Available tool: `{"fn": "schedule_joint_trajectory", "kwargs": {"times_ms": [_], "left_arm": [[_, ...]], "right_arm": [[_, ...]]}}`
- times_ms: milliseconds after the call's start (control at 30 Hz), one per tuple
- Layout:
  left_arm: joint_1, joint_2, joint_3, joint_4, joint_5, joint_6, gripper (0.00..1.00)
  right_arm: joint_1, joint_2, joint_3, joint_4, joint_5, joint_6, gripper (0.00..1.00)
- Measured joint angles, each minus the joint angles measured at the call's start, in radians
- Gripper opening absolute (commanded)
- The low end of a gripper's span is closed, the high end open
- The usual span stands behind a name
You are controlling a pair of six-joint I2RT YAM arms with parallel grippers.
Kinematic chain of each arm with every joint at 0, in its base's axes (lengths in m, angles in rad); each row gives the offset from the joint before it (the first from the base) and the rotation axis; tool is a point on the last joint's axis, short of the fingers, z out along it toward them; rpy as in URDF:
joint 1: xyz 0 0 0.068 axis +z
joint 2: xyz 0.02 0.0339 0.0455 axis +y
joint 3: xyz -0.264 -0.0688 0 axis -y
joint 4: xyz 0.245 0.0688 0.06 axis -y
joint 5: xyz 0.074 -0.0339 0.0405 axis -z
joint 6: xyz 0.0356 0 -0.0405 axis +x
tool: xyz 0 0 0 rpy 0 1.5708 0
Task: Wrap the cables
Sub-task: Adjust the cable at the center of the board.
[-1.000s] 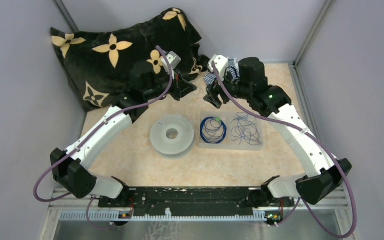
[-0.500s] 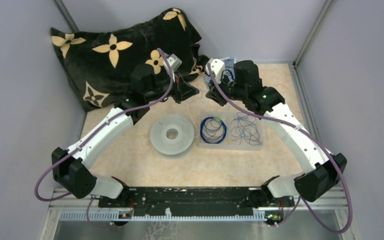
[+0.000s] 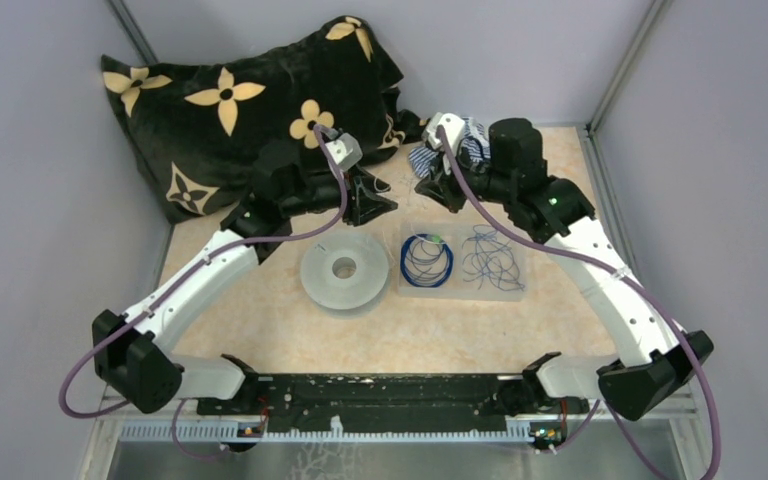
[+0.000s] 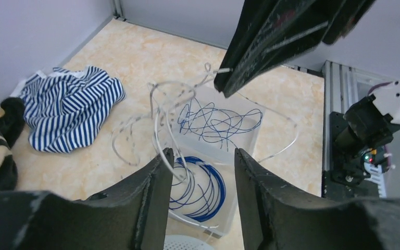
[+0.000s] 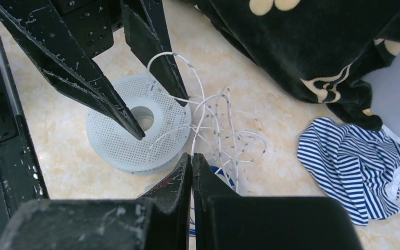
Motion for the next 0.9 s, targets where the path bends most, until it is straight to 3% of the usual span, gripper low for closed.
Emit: {"fn": "schedule_joint_trajectory", "kwargs": {"times_ms": [300,467,733,900], "left_arm": [[0.018,-0.076,-0.042,-0.026,0.053,0.174,0.65],[0.024,-0.081,-0.045,-0.031,0.057,0.185,0.66],[0.024,-0.063,-0.044,0.017,0.146,0.084,0.61],[0.024,-0.055,-0.006,-0.06,0.204,0.19,0.65]], "right_arm": [[-0.039,-0.086,0.001,-0.002,-0.053,-0.001,0.0],[-0.05,-0.09,0.0,-0.002,-0.088,0.019,0.0],[-0.05,-0.086,-0.004,0.009,-0.174,0.073,0.0],[-0.05,-0.081,-0.013,-0.001,-0.229,0.065,0.0]]}}
